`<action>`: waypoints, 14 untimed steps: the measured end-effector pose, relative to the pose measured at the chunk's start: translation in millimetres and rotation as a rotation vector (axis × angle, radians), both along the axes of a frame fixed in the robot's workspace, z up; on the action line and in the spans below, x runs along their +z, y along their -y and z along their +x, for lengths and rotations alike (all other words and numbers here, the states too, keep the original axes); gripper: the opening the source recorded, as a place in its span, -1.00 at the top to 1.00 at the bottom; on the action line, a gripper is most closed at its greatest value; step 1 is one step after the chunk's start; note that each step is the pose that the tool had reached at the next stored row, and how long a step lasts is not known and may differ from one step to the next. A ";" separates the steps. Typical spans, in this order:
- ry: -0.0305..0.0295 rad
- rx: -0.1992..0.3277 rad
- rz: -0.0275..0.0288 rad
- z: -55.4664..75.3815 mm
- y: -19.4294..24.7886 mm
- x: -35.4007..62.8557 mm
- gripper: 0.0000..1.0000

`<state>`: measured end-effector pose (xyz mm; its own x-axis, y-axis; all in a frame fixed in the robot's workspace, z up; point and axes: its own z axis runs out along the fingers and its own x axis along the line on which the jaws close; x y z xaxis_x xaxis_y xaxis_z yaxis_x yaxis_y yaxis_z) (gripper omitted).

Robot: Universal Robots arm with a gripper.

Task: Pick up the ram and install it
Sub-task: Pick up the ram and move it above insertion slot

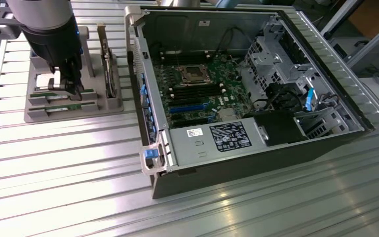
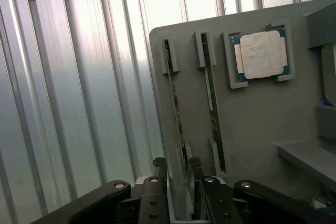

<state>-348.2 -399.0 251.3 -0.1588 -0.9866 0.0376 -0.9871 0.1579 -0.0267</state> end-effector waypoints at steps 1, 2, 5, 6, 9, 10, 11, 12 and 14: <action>0.0000 0.000 0.0000 0.0 0.0 -0.4 0.40; 0.0000 0.000 0.0000 0.0 0.0 -0.8 0.40; 0.0000 0.000 0.0000 0.0 0.0 -1.9 0.40; 0.0000 0.000 0.0000 0.0 0.0 -2.3 0.40; 0.0000 0.000 0.0000 0.0 0.0 -4.2 0.40; 0.0000 0.000 0.0000 0.0 0.0 -4.5 0.40; 0.0001 0.000 0.0001 0.0 0.0 -5.0 0.40; 0.0000 0.000 0.0000 0.0 0.0 -5.5 0.40; 0.0000 0.000 0.0000 0.0 0.0 -6.9 0.40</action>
<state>-348.2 -399.0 244.3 -0.1588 -0.9866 0.0376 -0.9871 0.1578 -0.0267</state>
